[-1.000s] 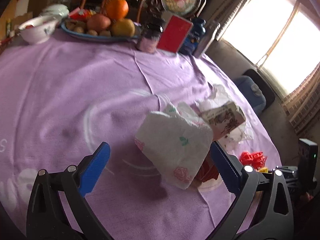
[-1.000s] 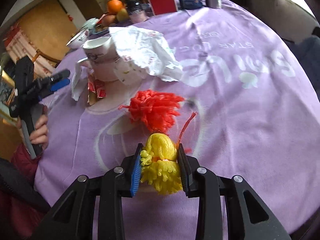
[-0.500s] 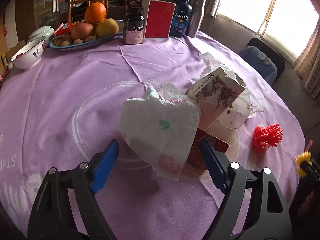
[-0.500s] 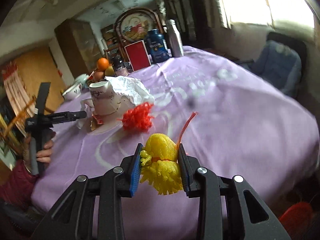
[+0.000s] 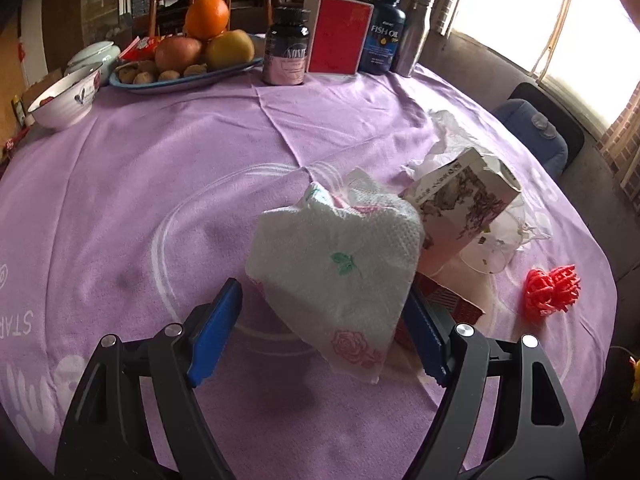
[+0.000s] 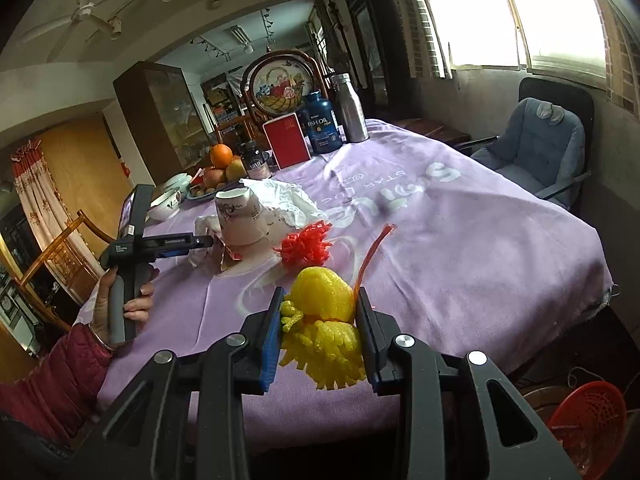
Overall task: Collect trash
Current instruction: 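Grasp the white floral tissue with the left gripper while the right holds the yarn toy, then carry both items over the red wastebasket and open both grippers to drop them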
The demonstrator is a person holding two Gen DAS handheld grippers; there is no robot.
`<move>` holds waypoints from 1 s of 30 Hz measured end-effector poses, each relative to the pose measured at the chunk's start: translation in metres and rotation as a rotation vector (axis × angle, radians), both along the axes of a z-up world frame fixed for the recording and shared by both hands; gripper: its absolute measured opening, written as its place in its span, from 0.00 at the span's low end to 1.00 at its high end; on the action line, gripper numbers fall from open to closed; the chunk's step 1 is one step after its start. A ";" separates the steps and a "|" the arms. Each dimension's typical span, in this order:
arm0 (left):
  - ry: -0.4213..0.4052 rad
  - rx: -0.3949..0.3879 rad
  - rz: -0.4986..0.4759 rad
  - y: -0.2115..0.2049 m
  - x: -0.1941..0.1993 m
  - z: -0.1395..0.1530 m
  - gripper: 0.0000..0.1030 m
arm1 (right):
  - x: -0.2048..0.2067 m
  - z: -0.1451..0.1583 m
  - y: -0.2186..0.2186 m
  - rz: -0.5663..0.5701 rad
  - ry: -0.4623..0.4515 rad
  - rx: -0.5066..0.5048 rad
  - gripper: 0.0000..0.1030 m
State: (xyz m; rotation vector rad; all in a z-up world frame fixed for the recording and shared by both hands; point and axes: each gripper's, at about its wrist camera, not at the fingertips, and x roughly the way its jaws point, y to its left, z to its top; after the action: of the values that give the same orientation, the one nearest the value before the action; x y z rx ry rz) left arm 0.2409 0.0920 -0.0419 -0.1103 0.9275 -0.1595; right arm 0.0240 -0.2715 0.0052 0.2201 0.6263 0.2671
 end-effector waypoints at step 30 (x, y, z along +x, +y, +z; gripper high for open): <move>-0.233 -0.008 -0.451 -0.204 -0.126 0.071 0.12 | -0.072 -0.008 -0.132 -0.313 -0.002 0.017 0.34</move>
State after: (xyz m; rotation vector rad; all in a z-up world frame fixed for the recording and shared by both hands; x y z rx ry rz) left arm 0.1152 -0.1118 0.0292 0.1110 0.7074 -0.5821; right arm -0.0482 -0.4038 -0.0028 0.3305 0.5787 -0.0288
